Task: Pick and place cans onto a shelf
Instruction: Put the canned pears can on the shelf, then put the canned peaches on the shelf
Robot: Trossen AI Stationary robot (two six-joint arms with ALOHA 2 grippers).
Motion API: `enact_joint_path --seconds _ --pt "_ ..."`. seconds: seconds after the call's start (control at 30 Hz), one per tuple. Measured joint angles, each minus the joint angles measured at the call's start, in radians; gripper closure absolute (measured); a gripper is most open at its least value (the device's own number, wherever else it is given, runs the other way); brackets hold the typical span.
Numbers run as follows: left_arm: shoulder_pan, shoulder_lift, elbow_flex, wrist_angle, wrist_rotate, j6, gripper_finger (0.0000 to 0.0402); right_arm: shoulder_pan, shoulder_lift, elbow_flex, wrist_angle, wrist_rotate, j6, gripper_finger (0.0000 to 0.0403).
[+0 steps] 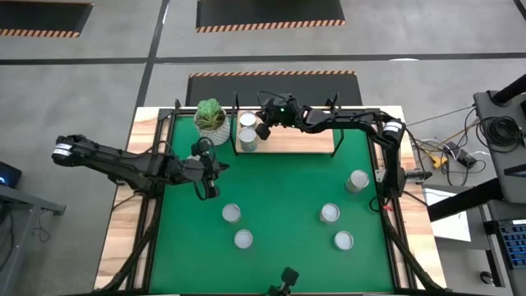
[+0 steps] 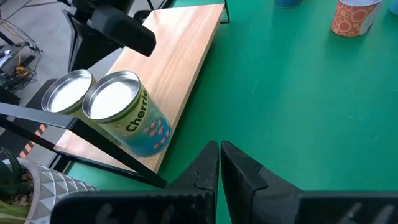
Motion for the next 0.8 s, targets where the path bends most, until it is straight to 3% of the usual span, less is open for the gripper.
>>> enact_joint_path --seconds 0.23,0.43,0.57,0.8 --pt "0.0 0.0 0.0 0.0 0.0 0.003 0.0402 0.0 -0.025 0.0 -0.036 0.008 -0.009 0.039" --pt "0.0 0.0 0.0 0.0 0.0 -0.001 0.0402 0.03 -0.166 0.0 -0.235 0.011 -0.036 0.039" --pt "0.0 0.0 0.0 0.0 0.0 -0.016 0.0402 0.103 -0.265 -0.017 -0.363 0.008 -0.046 0.039" --pt "0.0 0.0 0.0 -0.002 0.003 -0.072 0.0402 0.295 -0.402 -0.116 -0.4 0.008 -0.046 0.039"
